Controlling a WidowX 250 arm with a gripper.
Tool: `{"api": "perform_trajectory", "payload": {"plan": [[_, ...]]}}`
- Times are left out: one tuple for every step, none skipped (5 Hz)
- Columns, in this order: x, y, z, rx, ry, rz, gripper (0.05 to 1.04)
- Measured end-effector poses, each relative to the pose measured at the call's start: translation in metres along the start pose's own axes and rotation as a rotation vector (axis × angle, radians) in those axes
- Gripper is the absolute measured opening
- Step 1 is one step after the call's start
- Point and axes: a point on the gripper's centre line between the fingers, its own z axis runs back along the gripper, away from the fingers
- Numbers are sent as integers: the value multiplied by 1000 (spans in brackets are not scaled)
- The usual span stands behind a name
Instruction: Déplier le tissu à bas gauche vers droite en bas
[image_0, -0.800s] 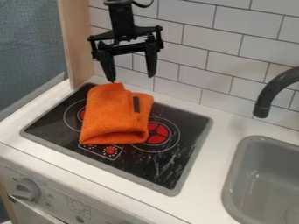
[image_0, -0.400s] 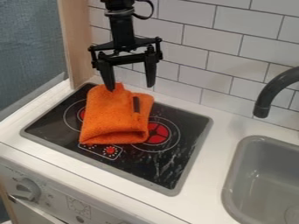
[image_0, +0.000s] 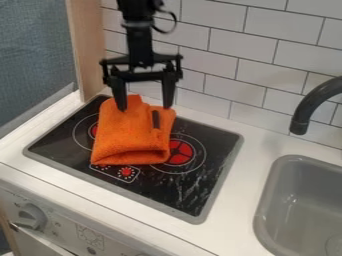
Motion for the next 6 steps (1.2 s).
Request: {"api": "perform_trajectory", "payload": {"plan": [[3, 3, -18, 43, 22, 22, 998], [6, 2, -26, 60, 30, 28, 957], [5, -4, -30, 74, 27, 20, 697], [7, -6, -31, 74, 14, 29, 389], [8, -6, -31, 72, 8, 35, 174], [8, -6, -31, 69, 5, 37, 73]]}}
